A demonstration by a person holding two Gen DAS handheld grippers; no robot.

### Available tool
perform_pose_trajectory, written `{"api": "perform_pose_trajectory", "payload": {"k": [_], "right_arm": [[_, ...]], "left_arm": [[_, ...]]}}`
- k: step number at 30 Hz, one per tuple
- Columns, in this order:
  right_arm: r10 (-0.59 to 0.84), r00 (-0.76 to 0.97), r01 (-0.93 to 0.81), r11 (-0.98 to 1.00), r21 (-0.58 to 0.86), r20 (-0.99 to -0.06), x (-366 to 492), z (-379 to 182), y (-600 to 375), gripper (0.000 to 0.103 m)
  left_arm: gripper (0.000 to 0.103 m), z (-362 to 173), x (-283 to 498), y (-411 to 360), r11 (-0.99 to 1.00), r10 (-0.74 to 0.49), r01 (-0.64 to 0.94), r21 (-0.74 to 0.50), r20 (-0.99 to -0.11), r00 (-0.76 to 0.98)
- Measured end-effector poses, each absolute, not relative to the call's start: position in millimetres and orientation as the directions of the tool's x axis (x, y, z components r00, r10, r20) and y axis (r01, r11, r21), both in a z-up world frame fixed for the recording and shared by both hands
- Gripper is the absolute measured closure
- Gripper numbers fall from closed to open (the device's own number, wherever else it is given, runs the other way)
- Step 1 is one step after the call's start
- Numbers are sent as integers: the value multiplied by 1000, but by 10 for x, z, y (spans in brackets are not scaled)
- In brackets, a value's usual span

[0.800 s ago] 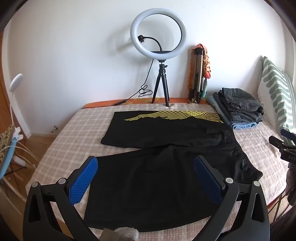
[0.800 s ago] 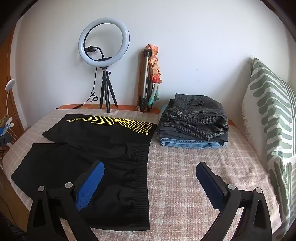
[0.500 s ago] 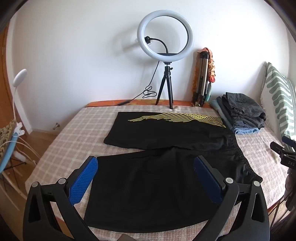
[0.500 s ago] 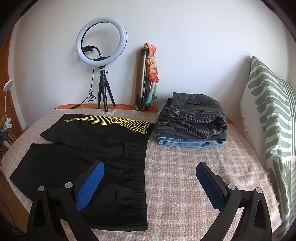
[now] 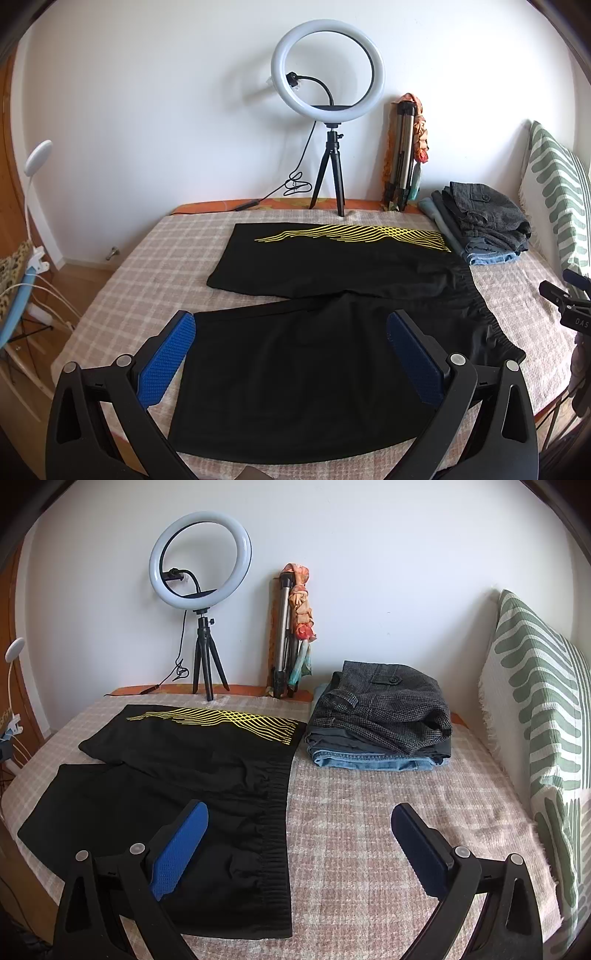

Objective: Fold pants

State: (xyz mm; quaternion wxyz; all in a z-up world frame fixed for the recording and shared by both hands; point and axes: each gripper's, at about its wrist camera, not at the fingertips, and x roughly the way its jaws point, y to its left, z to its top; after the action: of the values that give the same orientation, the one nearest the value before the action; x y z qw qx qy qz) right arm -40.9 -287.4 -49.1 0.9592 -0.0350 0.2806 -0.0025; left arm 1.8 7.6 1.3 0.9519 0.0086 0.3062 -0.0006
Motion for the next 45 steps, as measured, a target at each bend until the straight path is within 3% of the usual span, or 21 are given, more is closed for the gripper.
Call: {"api": "perform_pose_trajectory", "payload": {"k": [45], "right_arm": [[-24, 835, -15, 998, -66, -550, -404, -516, -2894, 2]], "left_arm": [[0, -1, 17, 101, 1000, 15, 1, 27, -580, 815]]}}
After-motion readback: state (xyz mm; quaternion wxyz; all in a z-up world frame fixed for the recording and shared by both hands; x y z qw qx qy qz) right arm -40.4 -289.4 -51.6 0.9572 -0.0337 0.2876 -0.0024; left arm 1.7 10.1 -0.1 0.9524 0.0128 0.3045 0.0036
